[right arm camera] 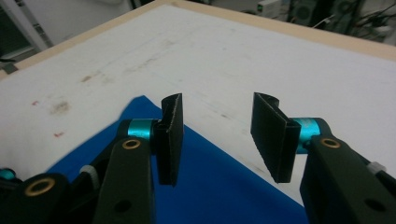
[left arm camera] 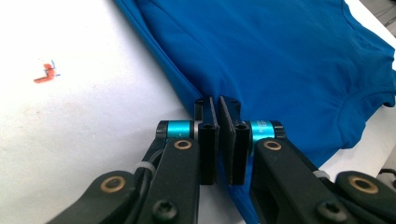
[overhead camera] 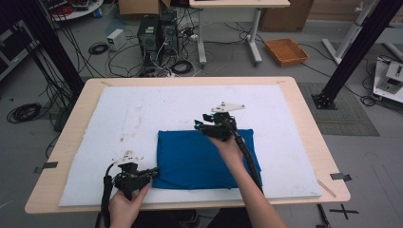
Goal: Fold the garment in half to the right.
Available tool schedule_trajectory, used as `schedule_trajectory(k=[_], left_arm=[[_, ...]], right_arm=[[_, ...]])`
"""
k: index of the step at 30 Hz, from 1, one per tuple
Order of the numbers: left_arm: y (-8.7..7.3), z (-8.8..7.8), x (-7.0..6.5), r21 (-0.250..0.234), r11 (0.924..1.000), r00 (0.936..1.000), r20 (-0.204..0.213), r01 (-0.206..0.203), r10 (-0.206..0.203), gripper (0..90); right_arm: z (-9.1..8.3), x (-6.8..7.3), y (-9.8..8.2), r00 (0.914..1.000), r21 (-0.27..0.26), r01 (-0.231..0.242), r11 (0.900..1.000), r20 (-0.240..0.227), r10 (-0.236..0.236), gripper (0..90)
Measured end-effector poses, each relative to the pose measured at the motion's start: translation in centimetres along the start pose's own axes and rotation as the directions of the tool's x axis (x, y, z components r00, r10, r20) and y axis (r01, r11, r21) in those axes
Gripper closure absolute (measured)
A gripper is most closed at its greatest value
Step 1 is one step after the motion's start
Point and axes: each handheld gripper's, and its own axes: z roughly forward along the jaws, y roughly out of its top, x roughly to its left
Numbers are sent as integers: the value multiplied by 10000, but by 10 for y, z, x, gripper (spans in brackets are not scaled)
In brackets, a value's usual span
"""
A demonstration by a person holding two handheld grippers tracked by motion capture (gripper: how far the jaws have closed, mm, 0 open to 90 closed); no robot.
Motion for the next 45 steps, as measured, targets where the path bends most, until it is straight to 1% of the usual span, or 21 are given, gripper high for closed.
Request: schedule_trajectory(k=[1,4,6,8,13,16,18,19,21,23,25,26,27,28,30,35,36,38,41,42,45], left_arm=[[0,0,0,-61,10000,10000,17,64,-64,857],[0,0,1,-10,10000,10000,43,20,-20,858],[0,0,1,-17,10000,10000,50,32,-32,858],[0,0,1,-8,10000,10000,62,28,-28,858],[0,0,2,7,10000,9999,103,41,-41,857],[0,0,2,0,10000,9999,112,44,-44,857],[0,0,2,28,10000,9999,138,55,-55,857],[0,0,2,38,10000,9999,146,40,-41,857],[0,0,3,42,10000,9999,145,37,-38,857],[0,0,3,43,10000,9999,150,14,-14,857],[-1,0,2,26,10000,9999,164,33,-33,857],[-1,0,2,26,10000,9999,164,33,-33,857],[-1,0,2,21,10000,9999,166,34,-34,857],[-1,0,2,20,10000,9998,172,42,-42,857],[-1,0,3,40,10000,9998,184,37,-38,857],[-1,0,2,21,10000,9998,167,55,-55,856],[-1,0,2,18,10000,9999,156,49,-50,856],[-1,0,2,19,10000,9999,162,54,-55,856],[-1,0,2,15,10000,9998,176,64,-64,856],[-1,0,2,22,10000,9998,170,59,-60,856],[-1,0,3,37,10000,9998,178,56,-57,856]], right_arm=[[22,11,6,9998,248,28,9997,-194,-23,551],[43,21,10,9993,512,151,9986,-344,-133,563],[62,30,12,9987,884,256,9958,-460,-216,568],[76,36,13,9984,1096,365,9933,-470,-315,576],[109,49,13,9983,1807,276,9832,-565,-176,599],[125,59,15,9970,2167,523,9748,-664,-387,627],[134,65,15,9970,2348,668,9697,-531,-558,644],[139,68,15,9973,2480,649,9666,-496,-542,647],[145,71,15,9975,2601,599,9637,-527,-477,657],[151,74,15,9972,2719,694,9598,-471,-587,683],[155,78,15,9966,2934,822,9525,-346,-753,712],[155,78,15,9966,2934,822,9525,-346,-753,712],[157,80,15,9959,3062,905,9477,-200,-887,723],[161,82,15,9952,3288,939,9397,-36,-982,735],[162,82,14,9943,3387,963,9360,109,-1063,748],[162,82,14,9926,3424,1086,9332,140,-1207,740],[162,82,14,9930,3395,1044,9348,170,-1171,710],[162,83,14,9935,3316,969,9384,246,-1113,709],[162,83,15,9933,3331,981,9378,258,-1130,712],[163,82,14,9923,3421,1067,9336,227,-1217,724],[163,83,14,9898,3396,1219,9326,280,-1396,827]])
